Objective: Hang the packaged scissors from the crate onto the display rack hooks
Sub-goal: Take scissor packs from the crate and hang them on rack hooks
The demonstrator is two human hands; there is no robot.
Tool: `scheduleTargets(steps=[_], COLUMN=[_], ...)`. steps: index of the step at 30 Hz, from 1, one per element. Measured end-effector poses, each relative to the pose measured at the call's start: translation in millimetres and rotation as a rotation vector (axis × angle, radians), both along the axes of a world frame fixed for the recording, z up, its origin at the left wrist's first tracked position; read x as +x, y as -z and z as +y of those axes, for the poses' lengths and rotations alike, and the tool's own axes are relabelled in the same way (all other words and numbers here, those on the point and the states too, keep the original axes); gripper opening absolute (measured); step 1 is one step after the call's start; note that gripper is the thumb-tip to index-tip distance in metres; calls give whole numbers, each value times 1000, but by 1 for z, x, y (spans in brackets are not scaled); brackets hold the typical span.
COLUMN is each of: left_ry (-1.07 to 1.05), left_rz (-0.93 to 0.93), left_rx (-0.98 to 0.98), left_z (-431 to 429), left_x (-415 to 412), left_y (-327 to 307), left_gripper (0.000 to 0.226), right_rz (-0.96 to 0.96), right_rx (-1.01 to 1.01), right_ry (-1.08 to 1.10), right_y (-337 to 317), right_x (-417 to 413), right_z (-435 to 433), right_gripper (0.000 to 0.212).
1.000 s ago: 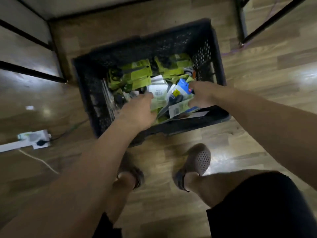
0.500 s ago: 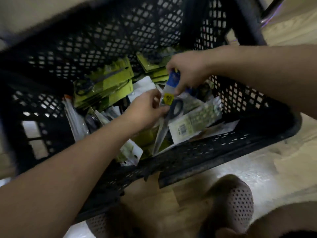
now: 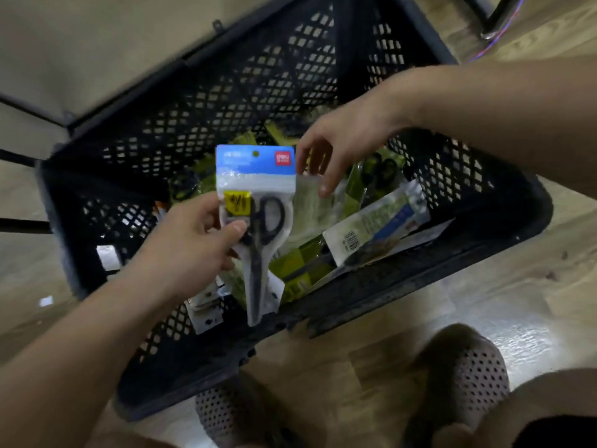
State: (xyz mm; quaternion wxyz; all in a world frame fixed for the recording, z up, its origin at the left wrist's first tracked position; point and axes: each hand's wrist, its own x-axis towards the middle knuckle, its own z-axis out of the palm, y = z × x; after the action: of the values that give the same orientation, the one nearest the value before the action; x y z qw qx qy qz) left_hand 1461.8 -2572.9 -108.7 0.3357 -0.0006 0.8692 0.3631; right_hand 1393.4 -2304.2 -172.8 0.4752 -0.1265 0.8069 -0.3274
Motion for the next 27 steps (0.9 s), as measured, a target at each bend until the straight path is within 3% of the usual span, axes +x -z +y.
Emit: scheduleTargets(steps=[5,10,13,16,18,19,21,23,25,27], left_ry=[-4,-71,-82,-22,60,99,160,204,227,226], left_rz=[43,216,256,232,200,177,125,77,41,21], left_rx=[64,5,-9,-23,-56,-74,-111,-138,-139,-115], left_z=[3,-6,-7,0,4,6,11,17,22,26], left_x=[1,-6,-11,-9,-5,-4,0,3,6,7], left_y=[-15,-19,-18,-17,-15,-14,-10,-7,-5,-6], left_gripper=[29,28,26,23,23,21,15,12,14,21], right_rz=[-32,300,437,571,723,654,241,-137,-266,-199], right_rx=[-23,136,297,583,716,721,694,712,752,721], right_ry=[-5,145,185,-3,-128,-199,-395,-647,-876,-972], right_y=[11,1,-9,-15,-20,-20,-12,8,31,44], right_x=[16,4,-7,-1,7,9,17,32,50,59], right_z=[-8,-11,-6,-7,-10,-13,-21,-34,-39,-36], right_gripper=[27,13,22,45,45,38,30,37,42,30])
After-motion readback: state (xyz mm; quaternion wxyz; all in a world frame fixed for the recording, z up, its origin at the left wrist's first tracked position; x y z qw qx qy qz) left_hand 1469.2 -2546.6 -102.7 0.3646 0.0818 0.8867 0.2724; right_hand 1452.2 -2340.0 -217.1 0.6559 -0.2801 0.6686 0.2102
